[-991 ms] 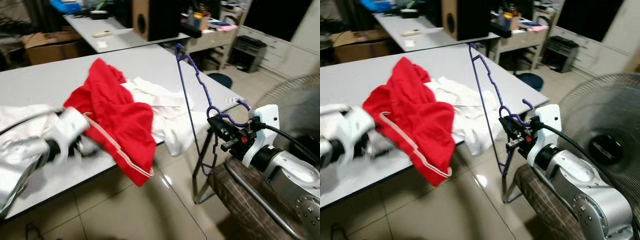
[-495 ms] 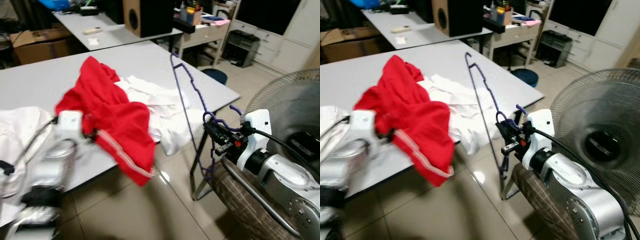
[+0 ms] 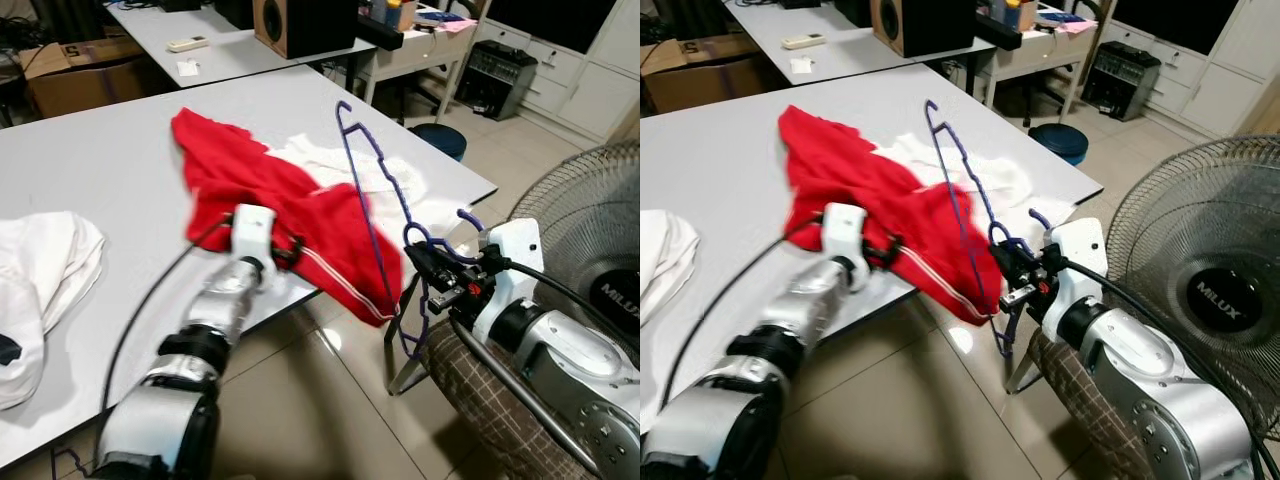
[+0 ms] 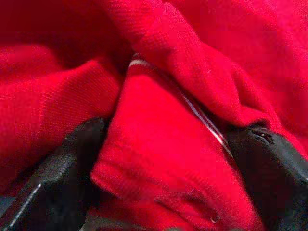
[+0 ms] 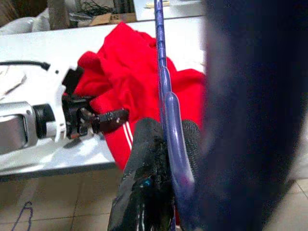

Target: Hang hanger

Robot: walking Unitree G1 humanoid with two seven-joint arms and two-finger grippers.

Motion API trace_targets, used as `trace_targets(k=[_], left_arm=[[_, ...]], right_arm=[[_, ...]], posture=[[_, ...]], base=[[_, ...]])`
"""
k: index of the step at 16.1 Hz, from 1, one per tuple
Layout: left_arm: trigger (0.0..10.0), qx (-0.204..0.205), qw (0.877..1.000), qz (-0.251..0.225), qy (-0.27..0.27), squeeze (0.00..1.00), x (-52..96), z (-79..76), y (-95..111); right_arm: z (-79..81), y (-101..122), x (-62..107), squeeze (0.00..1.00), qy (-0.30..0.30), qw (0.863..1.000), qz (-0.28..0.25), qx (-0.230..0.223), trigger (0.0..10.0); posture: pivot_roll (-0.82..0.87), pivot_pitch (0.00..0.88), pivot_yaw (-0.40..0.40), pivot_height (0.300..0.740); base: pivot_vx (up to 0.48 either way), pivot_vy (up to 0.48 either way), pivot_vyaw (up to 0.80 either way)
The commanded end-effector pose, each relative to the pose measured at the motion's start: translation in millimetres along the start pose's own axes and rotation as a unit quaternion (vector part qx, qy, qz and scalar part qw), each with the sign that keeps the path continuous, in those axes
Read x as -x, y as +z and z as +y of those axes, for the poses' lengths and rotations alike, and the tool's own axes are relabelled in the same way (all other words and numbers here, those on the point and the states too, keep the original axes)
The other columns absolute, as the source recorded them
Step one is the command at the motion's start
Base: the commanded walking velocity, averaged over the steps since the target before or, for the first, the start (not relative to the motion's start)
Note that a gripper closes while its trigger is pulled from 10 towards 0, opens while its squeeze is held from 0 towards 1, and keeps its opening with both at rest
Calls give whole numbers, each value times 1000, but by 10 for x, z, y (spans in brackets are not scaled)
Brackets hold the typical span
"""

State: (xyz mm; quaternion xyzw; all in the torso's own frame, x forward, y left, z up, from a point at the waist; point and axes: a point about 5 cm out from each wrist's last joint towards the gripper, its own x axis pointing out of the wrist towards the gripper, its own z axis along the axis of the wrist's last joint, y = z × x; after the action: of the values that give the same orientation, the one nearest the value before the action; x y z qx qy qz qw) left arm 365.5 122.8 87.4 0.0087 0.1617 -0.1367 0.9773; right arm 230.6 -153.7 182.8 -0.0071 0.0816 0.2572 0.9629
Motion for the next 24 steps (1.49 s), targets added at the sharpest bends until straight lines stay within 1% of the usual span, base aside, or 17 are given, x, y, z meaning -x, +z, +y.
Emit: trace_targets(k=[1,2,4,6,8,9,10,11,12,14,16,17,19,21,22,23,24], left_arm=[[10000,-16,1000,14,14,0,5,61,-49],[10000,-21,999,15,24,0,18,127,-65],[10000,-20,999,10,38,0,87,340,-74],[10000,-1,999,-24,22,0,165,538,11],[10000,12,999,-43,-11,0,224,596,61],[10000,24,993,-71,-87,0,369,574,119],[10000,23,992,-75,-97,0,405,564,130],[10000,6,991,-84,-101,0,532,575,166],[10000,1,992,-94,-86,0,598,603,194],[10000,-13,992,-127,10,0,924,741,354],[10000,-30,987,-153,27,0,1134,675,498],[10000,-58,984,-166,29,0,1297,538,568],[10000,-54,984,-164,34,0,1371,437,497],[10000,-14,988,-141,66,0,1464,311,294],[10000,-8,988,-139,67,0,1480,289,288],[10000,-8,988,-137,70,0,1487,269,283],[10000,-23,989,-131,68,0,1467,207,288]], right_arm=[[-9,39,47,0,-11,1000,-3,11,10000],[-16,41,51,0,-15,1000,-4,11,10000],[-48,37,43,0,-30,999,-5,10,10000],[-90,41,-7,0,-50,999,-14,4,10000],[-103,57,-44,0,-67,997,-26,0,10000],[-104,50,-75,0,-76,997,-24,-10,10000],[-103,48,-79,0,-77,997,-23,-11,10000],[-92,35,-88,0,-74,997,-22,-19,10000],[-82,29,-88,0,-72,997,-22,-21,10000],[0,35,-67,0,-58,997,-31,28,10000],[17,14,-74,0,-66,997,-37,30,10000],[-2,-10,-95,0,-84,995,-42,35,10000],[-18,-40,-111,0,-90,995,-37,37,10000],[-22,-170,-93,0,-92,995,-23,38,10000],[-19,-194,-88,0,-91,995,-21,37,10000],[-30,-217,-78,0,-97,994,-22,37,10000],[-83,-282,-58,0,-112,993,-24,10,10000]], posture=[[-164,0,-11,740],[-166,0,-5,740],[-156,0,-11,740],[-128,0,-27,740],[-117,0,-27,740],[-102,0,-29,740],[-102,0,-29,740],[-82,0,-22,740],[-78,0,-19,740],[-59,0,-17,740],[-36,0,-24,740],[-27,0,-24,740],[-19,0,-23,740],[-9,0,-36,740],[-9,0,-37,740],[-8,0,-41,740],[-13,0,-40,740]], base=[[0,0,0],[0,0,0],[0,0,0],[0,0,0],[0,0,0],[0,0,0],[0,0,0],[0,0,0],[0,0,0],[0,0,400],[0,0,800],[0,0,800],[0,0,800],[0,0,800],[0,0,800],[0,0,800],[0,0,800]])
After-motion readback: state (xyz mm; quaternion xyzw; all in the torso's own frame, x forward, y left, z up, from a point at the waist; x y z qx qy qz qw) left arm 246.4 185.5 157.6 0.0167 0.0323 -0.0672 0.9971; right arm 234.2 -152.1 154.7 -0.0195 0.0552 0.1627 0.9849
